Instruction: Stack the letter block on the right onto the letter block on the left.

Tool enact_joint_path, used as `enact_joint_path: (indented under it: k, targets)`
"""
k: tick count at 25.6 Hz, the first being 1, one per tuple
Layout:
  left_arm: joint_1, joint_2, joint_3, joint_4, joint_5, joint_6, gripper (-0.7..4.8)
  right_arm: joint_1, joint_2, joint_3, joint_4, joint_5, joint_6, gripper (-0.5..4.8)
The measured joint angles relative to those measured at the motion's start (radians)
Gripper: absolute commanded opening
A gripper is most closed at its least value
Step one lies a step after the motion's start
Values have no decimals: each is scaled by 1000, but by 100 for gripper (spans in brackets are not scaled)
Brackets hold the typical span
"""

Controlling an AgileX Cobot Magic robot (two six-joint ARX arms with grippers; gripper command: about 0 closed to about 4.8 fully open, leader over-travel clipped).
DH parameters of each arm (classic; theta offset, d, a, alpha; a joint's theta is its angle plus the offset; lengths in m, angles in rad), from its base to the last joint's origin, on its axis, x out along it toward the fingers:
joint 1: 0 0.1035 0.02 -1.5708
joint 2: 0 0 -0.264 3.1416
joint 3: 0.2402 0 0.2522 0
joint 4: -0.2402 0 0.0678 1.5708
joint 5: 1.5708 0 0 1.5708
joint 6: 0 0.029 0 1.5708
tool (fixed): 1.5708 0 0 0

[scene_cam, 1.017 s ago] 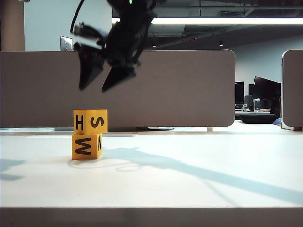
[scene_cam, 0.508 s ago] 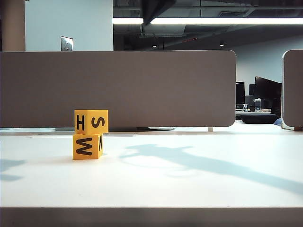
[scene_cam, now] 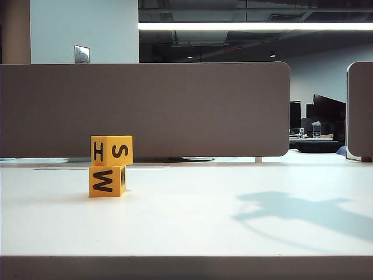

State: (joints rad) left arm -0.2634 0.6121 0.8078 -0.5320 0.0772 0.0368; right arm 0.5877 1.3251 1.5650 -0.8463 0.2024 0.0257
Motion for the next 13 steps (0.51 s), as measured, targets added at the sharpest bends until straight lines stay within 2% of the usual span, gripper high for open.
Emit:
enact_joint_path:
  k: [5, 7, 9, 10, 13]
  targets:
    - [0, -148, -161, 8, 11, -32, -5, 0, -200, -319, 118, 5, -6, -1]
    - [0, -223, -240, 44, 11, -44, -5, 0, -339, -522, 221, 4, -7, -1]
    - [0, -280, -296, 82, 11, -79, -5, -1, -417, -656, 338, 5, -7, 15]
    - [0, -294, -312, 87, 10, -99, -5, -1, -447, -708, 374, 6, -7, 44]
    - [0, -328, -362, 87, -39, -195, -5, -2, -529, -830, 378, 40, -7, 54]
